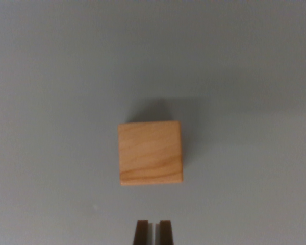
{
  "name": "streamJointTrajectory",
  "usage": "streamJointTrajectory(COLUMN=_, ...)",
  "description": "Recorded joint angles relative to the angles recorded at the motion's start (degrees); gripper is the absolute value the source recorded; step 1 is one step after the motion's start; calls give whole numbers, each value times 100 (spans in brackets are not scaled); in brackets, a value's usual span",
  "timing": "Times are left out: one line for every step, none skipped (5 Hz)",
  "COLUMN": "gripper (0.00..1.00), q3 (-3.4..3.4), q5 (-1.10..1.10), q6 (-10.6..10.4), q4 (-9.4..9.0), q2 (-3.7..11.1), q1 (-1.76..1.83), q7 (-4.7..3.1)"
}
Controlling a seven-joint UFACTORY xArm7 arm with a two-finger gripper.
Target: Push wooden cube
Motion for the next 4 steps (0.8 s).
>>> streamJointTrajectory(gripper=0, q3=-15, q5=12, q6=-243, q4=-190, q2=75, q1=1, q7=-39)
streamJointTrajectory(gripper=0, q3=-15, q5=12, q6=-243, q4=-190, q2=75, q1=1, q7=-39)
streamJointTrajectory(gripper=0, q3=-30, q5=24, q6=-477, q4=-373, q2=147, q1=3, q7=-76)
streamJointTrajectory(gripper=0, q3=-30, q5=24, q6=-477, q4=-373, q2=147, q1=3, q7=-76)
